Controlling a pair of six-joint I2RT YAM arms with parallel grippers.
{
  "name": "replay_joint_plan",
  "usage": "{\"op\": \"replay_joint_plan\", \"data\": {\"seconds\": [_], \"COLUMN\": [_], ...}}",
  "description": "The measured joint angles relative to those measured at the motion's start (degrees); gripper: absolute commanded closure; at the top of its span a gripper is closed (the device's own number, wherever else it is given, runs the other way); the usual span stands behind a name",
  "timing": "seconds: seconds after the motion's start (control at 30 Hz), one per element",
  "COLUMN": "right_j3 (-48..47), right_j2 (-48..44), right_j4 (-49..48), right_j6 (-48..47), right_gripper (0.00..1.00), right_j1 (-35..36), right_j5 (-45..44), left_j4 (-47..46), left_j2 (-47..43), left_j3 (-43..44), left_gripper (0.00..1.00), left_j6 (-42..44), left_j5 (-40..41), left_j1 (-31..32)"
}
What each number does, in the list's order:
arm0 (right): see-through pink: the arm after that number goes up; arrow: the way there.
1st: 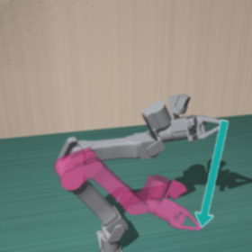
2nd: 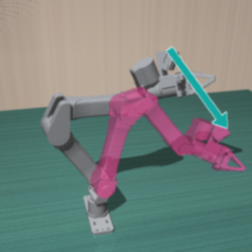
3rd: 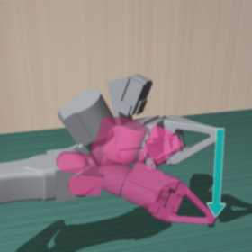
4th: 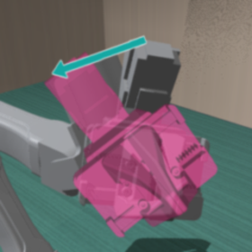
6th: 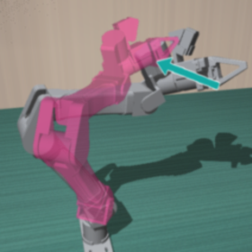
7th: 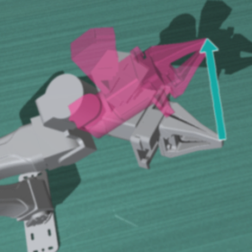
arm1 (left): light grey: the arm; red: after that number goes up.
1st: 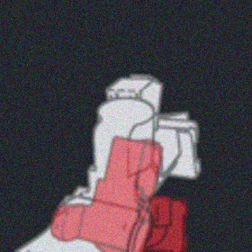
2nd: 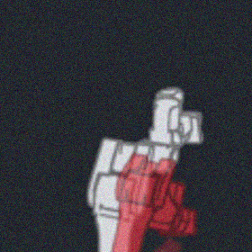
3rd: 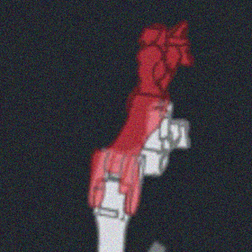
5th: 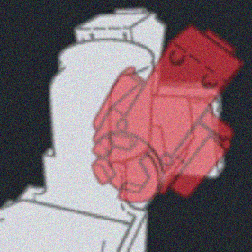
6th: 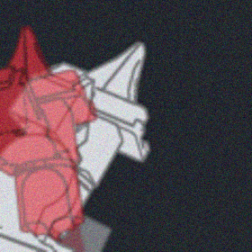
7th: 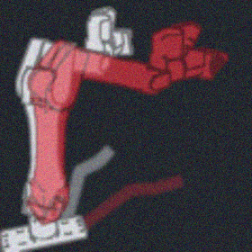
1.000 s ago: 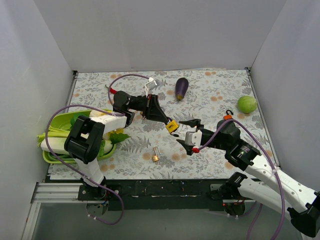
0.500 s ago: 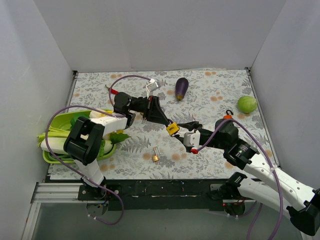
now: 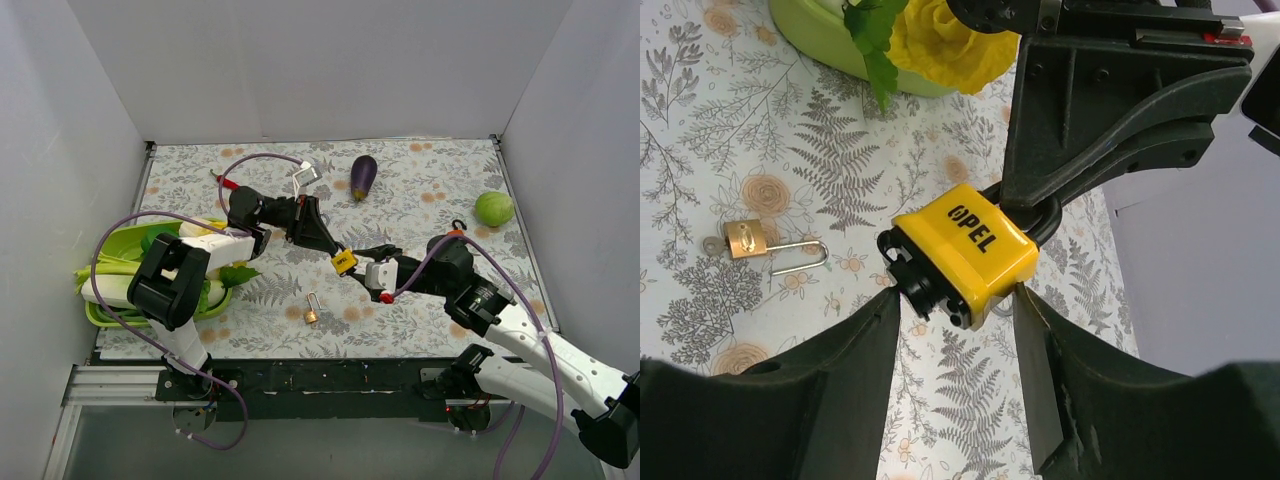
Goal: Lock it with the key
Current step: Adjust the lock, then place the lock at the center of the board.
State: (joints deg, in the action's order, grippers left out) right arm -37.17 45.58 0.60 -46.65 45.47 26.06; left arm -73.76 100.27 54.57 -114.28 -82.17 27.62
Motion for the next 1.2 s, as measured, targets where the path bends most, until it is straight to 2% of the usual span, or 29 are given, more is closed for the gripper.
{"op": "replay_joint_plan", "data": {"seconds": [0.07, 0.23, 0.37, 0.47, 0.57, 0.6, 0.67, 0.77, 0.9, 0.93, 1.0, 1.07, 1.13, 1.2], "right_j3": [-0.3, -0.7, -0.7, -0.7, -0.7, -0.8, -1.4, -3.6, -6.5, -7.2, -9.7, -12.8, -15.6, -17.4], "right_j2": [0.3, 1.1, 1.4, 1.8, 2.4, 2.6, 3.0, 3.5, 3.5, 3.6, 4.5, 6.3, 8.0, 9.2], "right_j4": [0.3, 0.9, 1.5, 1.5, 1.4, 1.5, 1.6, 4.3, 9.9, 11.5, 15.3, 17.9, 20.0, 21.0], "right_j6": [1.0, 2.8, 4.4, 6.4, 8.9, 9.3, 10.7, 12.6, 16.1, 17.3, 20.0, 22.8, 25.6, 27.8], "right_gripper": [0.49, 0.65, 0.70, 0.70, 0.55, 0.36, 0.21, 0.15, 0.13, 0.13, 0.13, 0.12, 0.12, 0.12], "right_j1": [0.0, -0.1, -0.1, -0.1, -0.1, -0.1, -0.1, -0.1, -0.3, -0.5, -1.1, -1.7, -2.7, -4.0], "right_j5": [0.1, 0.1, 0.0, 0.0, 0.0, 0.0, -0.3, -1.7, -5.1, -5.7, -7.1, -8.5, -9.0, -8.9], "left_j4": [0.0, 0.1, 0.0, 0.0, 0.1, 0.1, 0.0, 0.0, 0.0, 1.9, 12.7, 35.6, 53.9, 62.2], "left_j2": [0.0, 0.0, -0.1, -0.5, -0.7, -0.7, -0.7, -1.0, -2.6, -3.4, -6.5, -9.3, -9.4, -10.8], "left_j3": [-0.3, -0.6, -0.8, -1.4, -1.7, -1.7, -1.7, -1.7, -2.2, -2.4, -1.9, 3.7, 12.9, 15.8], "left_gripper": [1.00, 1.00, 1.00, 1.00, 1.00, 1.00, 1.00, 1.00, 1.00, 1.00, 1.00, 1.00, 1.00, 1.00], "left_j6": [0.0, -0.1, -0.2, -0.2, -0.2, -0.2, -0.1, -0.2, -0.1, -0.1, 2.5, 12.5, 22.0, 26.1], "left_j5": [0.0, -0.5, -1.1, -1.0, -1.0, -1.0, -0.8, -0.2, 0.3, 0.4, 1.5, 4.9, 9.9, 13.2], "left_j1": [0.0, 0.0, -0.2, -0.2, -0.2, -0.2, -0.1, -0.2, -1.7, -1.9, -2.4, -1.9, -0.9, -0.6]}}
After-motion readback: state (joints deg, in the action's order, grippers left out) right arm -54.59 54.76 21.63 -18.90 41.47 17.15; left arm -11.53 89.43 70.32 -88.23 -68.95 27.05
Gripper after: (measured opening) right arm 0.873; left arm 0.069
